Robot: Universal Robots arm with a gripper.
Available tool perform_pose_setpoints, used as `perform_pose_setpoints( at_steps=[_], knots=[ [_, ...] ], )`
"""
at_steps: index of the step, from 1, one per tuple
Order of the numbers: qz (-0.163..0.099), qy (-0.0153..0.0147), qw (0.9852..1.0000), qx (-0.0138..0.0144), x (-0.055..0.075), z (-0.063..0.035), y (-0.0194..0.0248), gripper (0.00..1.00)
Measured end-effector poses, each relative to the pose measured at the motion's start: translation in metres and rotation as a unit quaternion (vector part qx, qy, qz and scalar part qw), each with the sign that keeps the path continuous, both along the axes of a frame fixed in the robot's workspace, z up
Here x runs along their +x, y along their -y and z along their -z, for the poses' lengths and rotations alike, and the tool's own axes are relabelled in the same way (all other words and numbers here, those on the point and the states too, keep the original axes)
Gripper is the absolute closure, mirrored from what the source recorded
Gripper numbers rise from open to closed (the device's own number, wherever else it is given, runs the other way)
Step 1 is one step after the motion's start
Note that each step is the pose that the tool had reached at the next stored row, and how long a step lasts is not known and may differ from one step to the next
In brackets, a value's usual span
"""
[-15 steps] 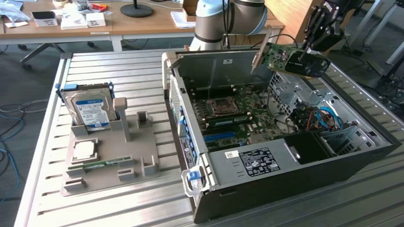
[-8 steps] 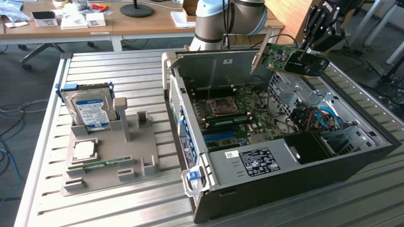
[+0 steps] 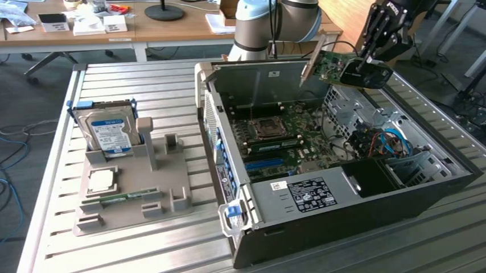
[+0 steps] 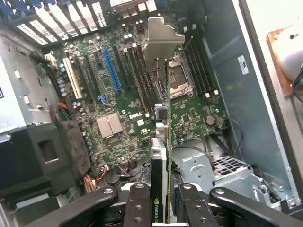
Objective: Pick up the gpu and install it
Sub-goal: 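Insert the gpu into the slot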
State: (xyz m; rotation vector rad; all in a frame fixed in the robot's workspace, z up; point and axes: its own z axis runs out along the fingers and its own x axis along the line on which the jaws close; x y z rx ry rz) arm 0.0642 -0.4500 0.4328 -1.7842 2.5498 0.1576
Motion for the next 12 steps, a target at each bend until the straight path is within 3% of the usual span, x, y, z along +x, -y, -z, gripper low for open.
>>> perform_pose_setpoints(
  at_steps=[6,12],
  knots=[
    [-0.034,0.0049,0.9994,0.0020,0.0001,0.0012,0.0000,0.73],
    [-0.065,0.0189,0.9977,0.0016,0.0000,0.0027,0.0001,0.73]
  ],
)
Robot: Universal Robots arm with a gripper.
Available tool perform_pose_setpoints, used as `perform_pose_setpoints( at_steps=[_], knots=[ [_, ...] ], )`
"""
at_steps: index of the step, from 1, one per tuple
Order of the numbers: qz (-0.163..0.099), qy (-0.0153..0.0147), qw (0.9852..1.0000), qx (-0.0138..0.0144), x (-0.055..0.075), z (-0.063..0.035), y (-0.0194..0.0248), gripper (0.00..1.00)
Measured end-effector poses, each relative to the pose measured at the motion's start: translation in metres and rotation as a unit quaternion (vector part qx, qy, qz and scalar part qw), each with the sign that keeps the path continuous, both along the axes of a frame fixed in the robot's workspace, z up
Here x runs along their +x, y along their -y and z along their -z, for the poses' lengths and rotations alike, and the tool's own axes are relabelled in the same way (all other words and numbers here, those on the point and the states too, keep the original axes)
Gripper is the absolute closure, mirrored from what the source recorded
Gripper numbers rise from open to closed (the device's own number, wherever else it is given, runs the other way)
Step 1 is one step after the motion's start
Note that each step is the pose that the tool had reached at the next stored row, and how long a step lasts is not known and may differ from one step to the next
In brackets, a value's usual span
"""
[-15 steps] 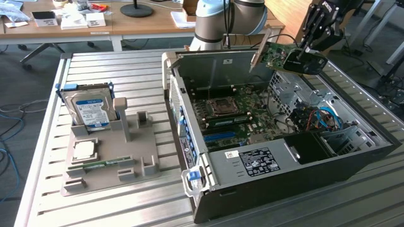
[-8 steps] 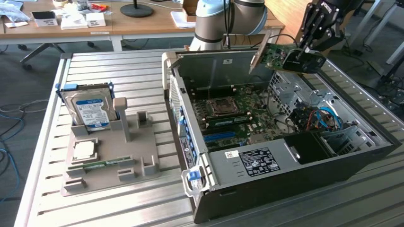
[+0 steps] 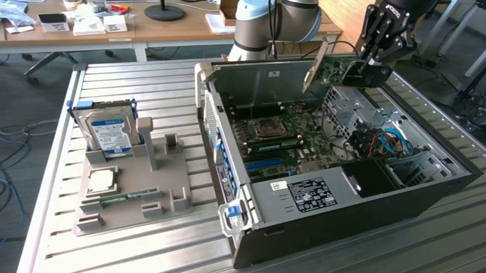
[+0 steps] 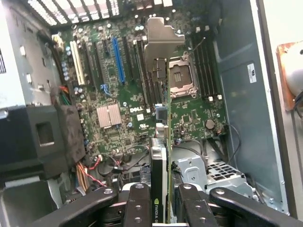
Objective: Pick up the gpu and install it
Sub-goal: 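Insert the gpu into the slot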
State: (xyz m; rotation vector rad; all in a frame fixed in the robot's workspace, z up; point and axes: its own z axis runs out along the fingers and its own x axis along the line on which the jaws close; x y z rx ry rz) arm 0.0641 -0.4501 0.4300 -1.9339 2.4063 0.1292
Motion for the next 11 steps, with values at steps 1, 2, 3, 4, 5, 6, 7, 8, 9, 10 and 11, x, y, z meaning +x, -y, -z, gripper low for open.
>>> perform_pose_setpoints(
  at_steps=[1,2,3,4,5,6,7,8,9,10,11],
  knots=[
    [-0.001,0.0008,1.0000,0.0000,-0.0002,0.0000,0.0000,0.73],
    [-0.001,0.0009,1.0000,0.0000,-0.0002,0.0000,0.0000,0.73],
    [-0.001,0.0010,1.0000,0.0001,-0.0002,0.0000,0.0000,0.73],
    [-0.001,0.0010,1.0000,0.0001,-0.0002,0.0001,-0.0001,0.73],
    [-0.001,0.0022,1.0000,0.0001,-0.0004,0.0001,-0.0001,0.73],
    [-0.005,0.0087,1.0000,0.0004,-0.0004,0.0004,0.0000,0.73],
    [-0.008,0.0111,0.9999,0.0005,-0.0003,0.0006,0.0000,0.73],
    [-0.012,0.0130,0.9998,0.0005,-0.0004,0.0008,0.0000,0.73],
    [-0.016,0.0151,0.9998,0.0006,-0.0003,0.0009,0.0000,0.73],
    [-0.019,0.0169,0.9997,0.0005,-0.0003,0.0010,0.0000,0.73],
    [-0.021,0.0180,0.9996,0.0005,-0.0003,0.0010,0.0000,0.73]
  ],
)
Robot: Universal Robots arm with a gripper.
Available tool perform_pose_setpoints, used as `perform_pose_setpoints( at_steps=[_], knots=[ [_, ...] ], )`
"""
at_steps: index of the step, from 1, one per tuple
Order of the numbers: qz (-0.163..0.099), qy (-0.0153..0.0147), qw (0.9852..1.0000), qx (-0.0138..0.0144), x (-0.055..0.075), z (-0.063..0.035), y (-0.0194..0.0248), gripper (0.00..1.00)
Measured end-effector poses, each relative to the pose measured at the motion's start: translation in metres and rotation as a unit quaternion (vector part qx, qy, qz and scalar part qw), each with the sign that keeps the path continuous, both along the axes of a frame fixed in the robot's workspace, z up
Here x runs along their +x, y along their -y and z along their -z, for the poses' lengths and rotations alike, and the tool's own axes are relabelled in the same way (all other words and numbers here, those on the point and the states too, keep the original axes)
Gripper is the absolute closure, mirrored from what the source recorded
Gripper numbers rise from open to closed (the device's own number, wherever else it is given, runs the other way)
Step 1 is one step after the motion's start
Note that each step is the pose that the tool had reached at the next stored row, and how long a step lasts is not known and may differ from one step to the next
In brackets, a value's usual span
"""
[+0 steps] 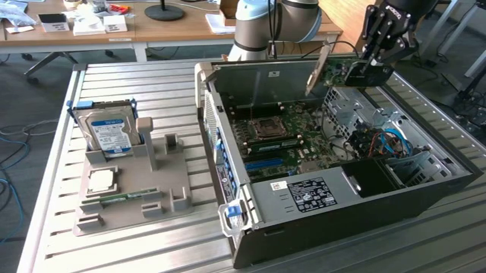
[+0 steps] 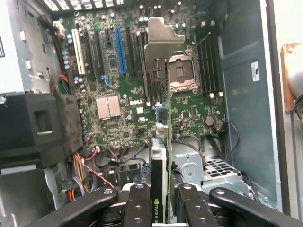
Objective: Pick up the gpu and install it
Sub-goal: 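Insert the gpu into the slot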
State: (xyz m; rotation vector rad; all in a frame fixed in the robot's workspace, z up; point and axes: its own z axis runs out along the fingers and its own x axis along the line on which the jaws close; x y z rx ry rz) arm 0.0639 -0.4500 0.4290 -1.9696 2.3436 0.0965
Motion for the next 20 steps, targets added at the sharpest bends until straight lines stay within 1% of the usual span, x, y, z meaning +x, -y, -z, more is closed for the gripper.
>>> perform_pose_setpoints(
  at_steps=[1,3,4,5,11,16,20],
  knots=[
    [-0.001,0.0021,1.0000,0.0000,0.000,0.0000,0.0000,0.73],
    [-0.005,0.0082,1.0000,0.0002,0.000,0.0002,0.0000,0.73],
    [-0.007,0.0107,0.9999,0.0002,0.000,0.0004,0.0000,0.73],
    [-0.007,0.0116,0.9999,0.0002,0.000,0.0004,0.0000,0.73],
    [-0.008,0.0117,0.9999,0.0003,-0.003,0.0007,0.0000,0.73],
    [-0.017,0.0119,0.9998,0.0006,-0.007,0.0022,0.0021,0.73],
    [-0.018,0.0118,0.9998,0.0005,-0.010,0.0032,0.0024,0.73]
  ],
)
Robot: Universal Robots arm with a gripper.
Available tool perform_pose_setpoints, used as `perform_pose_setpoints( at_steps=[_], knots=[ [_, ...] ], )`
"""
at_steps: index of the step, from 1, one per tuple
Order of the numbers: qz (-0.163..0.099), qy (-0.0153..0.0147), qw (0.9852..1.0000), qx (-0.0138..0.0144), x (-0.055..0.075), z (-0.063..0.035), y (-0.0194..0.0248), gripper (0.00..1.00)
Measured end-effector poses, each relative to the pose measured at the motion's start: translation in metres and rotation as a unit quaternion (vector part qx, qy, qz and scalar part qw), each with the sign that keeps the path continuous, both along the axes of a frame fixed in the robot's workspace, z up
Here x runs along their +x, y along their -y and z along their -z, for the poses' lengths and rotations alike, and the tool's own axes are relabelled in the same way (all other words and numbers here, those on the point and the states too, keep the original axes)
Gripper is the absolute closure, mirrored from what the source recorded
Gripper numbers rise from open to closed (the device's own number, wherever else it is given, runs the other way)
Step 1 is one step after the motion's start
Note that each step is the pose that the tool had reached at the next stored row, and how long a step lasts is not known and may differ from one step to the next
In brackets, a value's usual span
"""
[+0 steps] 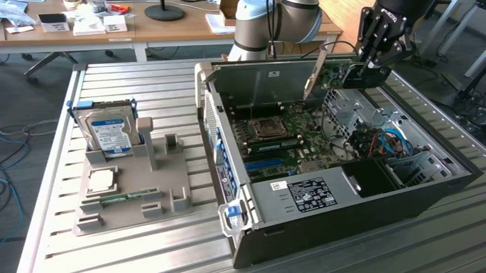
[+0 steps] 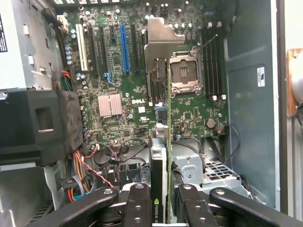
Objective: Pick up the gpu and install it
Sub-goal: 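Insert the gpu into the slot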
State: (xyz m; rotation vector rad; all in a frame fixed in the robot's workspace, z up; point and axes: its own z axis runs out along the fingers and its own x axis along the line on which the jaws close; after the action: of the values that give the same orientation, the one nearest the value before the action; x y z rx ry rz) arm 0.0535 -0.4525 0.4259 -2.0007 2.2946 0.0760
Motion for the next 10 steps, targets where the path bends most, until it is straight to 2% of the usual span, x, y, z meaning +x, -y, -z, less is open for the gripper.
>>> perform_pose_setpoints(
  at_steps=[7,10],
  knots=[
    [0.000,0.0000,1.0000,0.0000,-0.0004,0.0001,0.0000,0.73],
    [0.000,0.0000,1.0000,0.0001,-0.0045,0.0002,-0.0001,0.73]
  ],
)
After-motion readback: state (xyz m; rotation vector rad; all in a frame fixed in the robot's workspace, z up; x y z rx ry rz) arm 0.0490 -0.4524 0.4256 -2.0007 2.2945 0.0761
